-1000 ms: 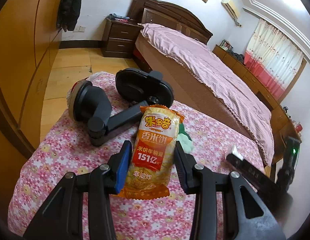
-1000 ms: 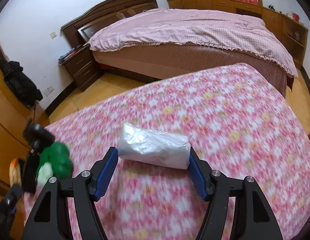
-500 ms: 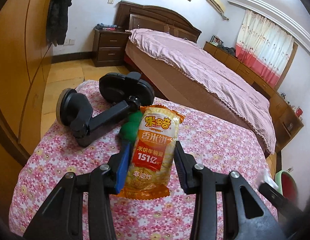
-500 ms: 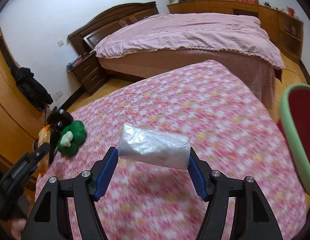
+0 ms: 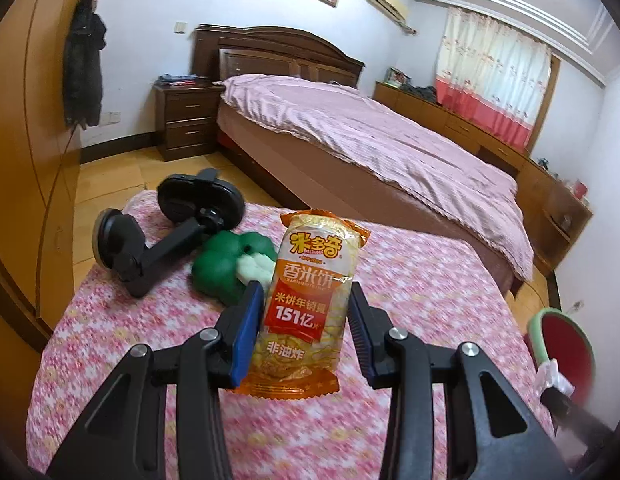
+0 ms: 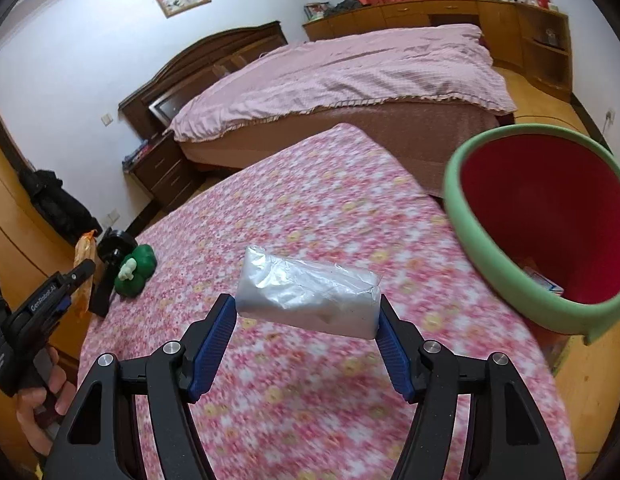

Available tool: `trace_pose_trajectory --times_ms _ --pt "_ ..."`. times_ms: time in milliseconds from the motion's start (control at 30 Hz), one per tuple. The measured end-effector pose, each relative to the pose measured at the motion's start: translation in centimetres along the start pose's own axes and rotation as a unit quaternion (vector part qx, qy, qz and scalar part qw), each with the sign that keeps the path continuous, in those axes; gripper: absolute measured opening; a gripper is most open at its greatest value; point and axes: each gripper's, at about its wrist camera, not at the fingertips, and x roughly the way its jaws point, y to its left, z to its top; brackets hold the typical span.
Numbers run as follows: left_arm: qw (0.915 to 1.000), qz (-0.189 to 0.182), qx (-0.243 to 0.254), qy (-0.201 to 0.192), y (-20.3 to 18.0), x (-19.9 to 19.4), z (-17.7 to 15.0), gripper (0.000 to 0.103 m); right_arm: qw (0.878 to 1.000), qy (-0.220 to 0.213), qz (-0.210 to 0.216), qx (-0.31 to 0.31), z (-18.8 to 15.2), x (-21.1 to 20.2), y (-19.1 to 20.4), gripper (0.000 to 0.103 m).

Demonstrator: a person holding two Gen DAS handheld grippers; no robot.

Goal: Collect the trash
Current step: 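Carry the snack bag and foil packet over the red bucket and open both grippers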

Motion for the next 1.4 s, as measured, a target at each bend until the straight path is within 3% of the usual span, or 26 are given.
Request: trace_pose_trajectory --times_ms 700,1100,1400 --pt "0.9963 -0.055 0.062 0.022 -10.1 -6.0 -4.1 0.043 0.995 -0.075 0.029 0.056 -0.8 -8.8 -6.7 0.070" --pt "0.9875 -0.100 0.114 0.045 -16.4 -5.2 -5.2 0.042 0.990 -0.116 0.013 0.078 0.5 -11.4 -10.5 0.070" --pt "0.9776 -0.135 0.140 0.081 -21.6 -2.5 -6.5 0.042 0.987 -0.119 -0.002 0.107 1.5 -10.9 -14.7 0.070"
